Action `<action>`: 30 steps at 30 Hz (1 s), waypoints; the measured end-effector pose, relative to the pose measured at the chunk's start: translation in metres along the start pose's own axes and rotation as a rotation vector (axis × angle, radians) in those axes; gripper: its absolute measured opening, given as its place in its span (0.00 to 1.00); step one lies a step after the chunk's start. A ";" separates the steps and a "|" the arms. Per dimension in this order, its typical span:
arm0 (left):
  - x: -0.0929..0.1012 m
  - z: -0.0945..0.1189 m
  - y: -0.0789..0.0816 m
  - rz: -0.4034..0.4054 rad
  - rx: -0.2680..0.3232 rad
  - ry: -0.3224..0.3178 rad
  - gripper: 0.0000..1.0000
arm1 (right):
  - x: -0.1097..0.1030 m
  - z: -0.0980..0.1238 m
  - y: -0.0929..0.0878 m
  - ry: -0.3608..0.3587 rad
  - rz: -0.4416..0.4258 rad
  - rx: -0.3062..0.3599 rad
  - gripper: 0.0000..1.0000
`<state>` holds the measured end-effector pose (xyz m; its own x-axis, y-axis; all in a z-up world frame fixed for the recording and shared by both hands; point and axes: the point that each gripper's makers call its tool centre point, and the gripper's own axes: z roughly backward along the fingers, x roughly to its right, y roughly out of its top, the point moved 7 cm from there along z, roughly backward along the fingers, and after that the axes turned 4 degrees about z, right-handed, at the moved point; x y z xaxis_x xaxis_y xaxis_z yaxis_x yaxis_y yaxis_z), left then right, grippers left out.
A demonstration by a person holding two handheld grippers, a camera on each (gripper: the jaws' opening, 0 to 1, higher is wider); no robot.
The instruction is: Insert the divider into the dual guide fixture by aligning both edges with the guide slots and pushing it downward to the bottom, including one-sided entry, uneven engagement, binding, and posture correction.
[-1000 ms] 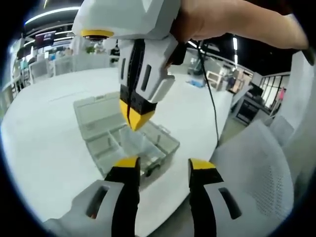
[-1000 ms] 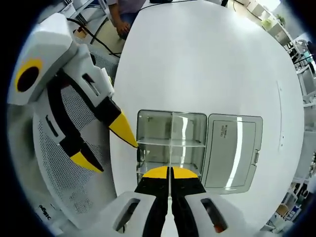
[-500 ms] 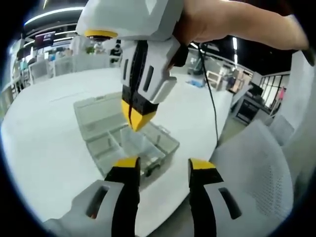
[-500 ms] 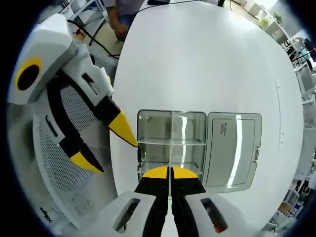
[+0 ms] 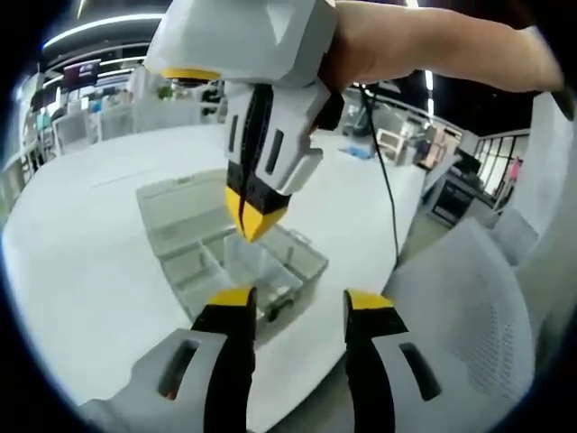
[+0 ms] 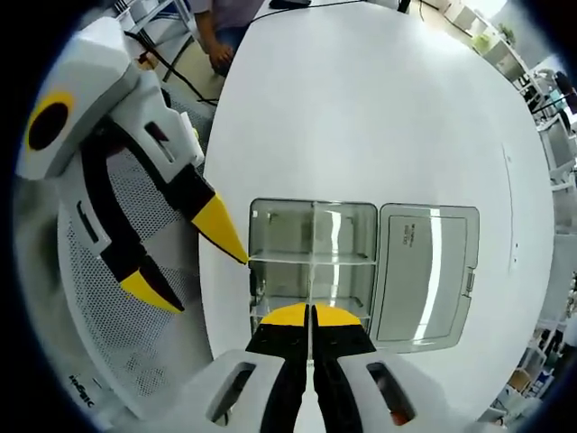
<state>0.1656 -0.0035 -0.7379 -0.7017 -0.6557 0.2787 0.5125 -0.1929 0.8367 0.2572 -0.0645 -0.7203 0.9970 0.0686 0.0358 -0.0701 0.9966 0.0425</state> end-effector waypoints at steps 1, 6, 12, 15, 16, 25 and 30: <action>0.000 0.000 0.000 0.000 0.000 0.000 0.36 | 0.000 -0.001 0.000 -0.001 0.001 0.000 0.00; 0.000 0.000 0.000 0.000 -0.001 -0.001 0.36 | 0.001 -0.002 0.000 -0.001 0.011 -0.007 0.00; -0.001 0.001 0.000 0.002 -0.002 0.002 0.36 | 0.001 -0.008 0.000 0.008 0.020 -0.014 0.00; -0.002 0.001 -0.001 0.002 -0.002 0.004 0.36 | 0.000 -0.009 0.000 0.010 0.028 -0.019 0.00; -0.002 0.001 -0.001 0.003 -0.002 0.004 0.36 | 0.000 -0.009 0.000 0.011 0.027 -0.021 0.00; -0.003 0.002 0.000 0.006 0.003 0.007 0.36 | -0.002 -0.015 0.000 0.019 0.054 -0.038 0.00; -0.005 0.002 -0.001 0.008 0.002 0.007 0.36 | -0.002 -0.021 0.001 0.019 0.079 -0.049 0.00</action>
<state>0.1679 0.0015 -0.7396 -0.6939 -0.6626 0.2817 0.5170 -0.1862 0.8355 0.2563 -0.0623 -0.7416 0.9890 0.1470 0.0183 -0.1469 0.9891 -0.0083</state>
